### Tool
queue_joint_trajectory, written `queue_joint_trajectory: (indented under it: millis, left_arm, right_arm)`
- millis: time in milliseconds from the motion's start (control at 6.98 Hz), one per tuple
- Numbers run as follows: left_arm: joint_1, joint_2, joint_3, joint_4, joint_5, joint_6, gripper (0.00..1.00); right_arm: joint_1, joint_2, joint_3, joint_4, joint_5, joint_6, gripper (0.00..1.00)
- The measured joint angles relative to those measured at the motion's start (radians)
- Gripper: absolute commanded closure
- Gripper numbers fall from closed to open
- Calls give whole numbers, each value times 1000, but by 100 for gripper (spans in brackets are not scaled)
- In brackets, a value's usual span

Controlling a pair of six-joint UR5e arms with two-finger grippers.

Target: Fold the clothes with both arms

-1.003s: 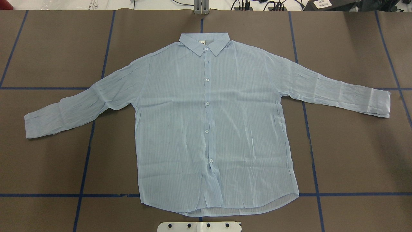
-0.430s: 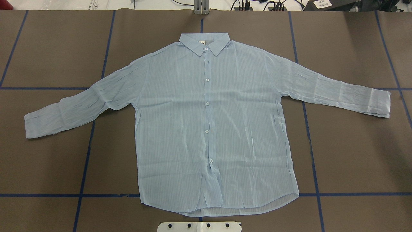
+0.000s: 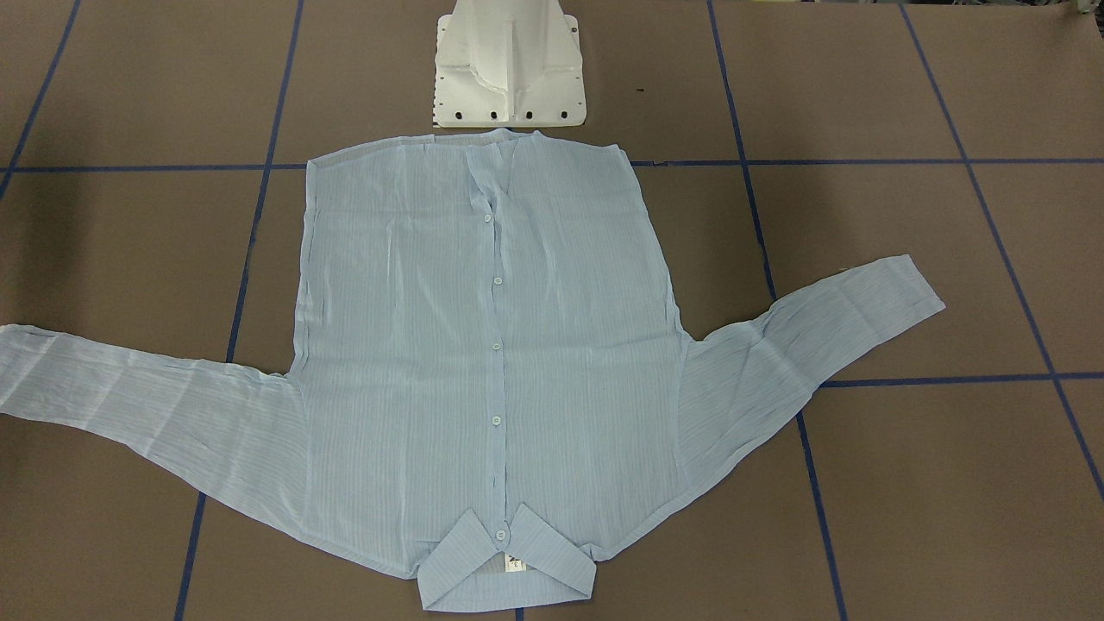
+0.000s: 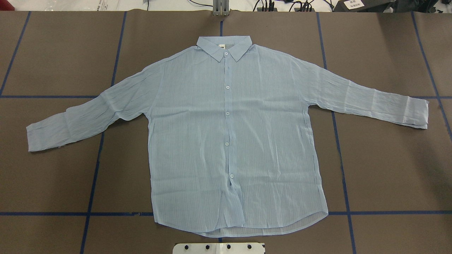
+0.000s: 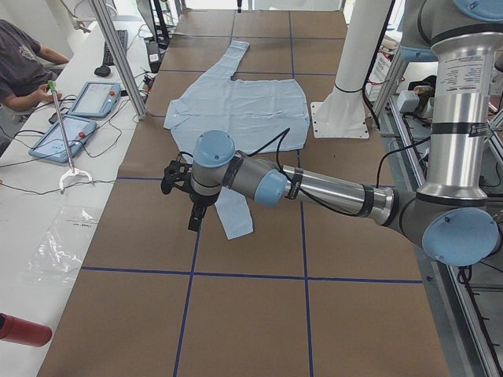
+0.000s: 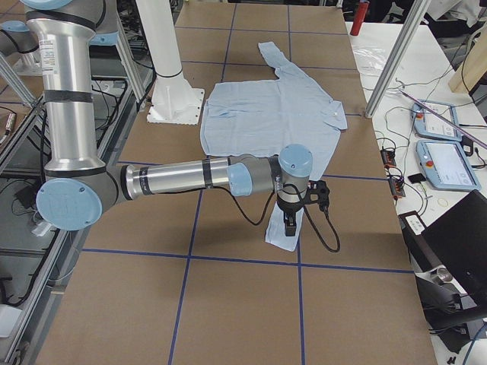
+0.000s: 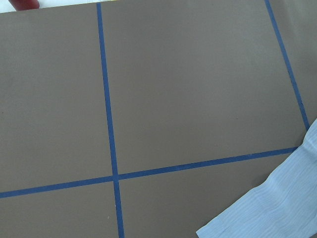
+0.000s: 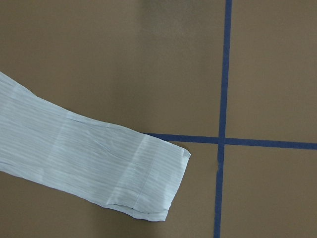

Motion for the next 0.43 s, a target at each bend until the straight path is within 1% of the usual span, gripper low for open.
queue_joint_trajectory:
  millis: [287, 430]
  left_arm:
    - [5, 0, -1, 0, 1, -1, 0]
    - [13, 0, -1, -1, 0, -1, 0]
  right_arm:
    - [-3, -16, -2, 15, 3, -5, 0]
    - [-9, -27, -3, 40, 5, -2, 0]
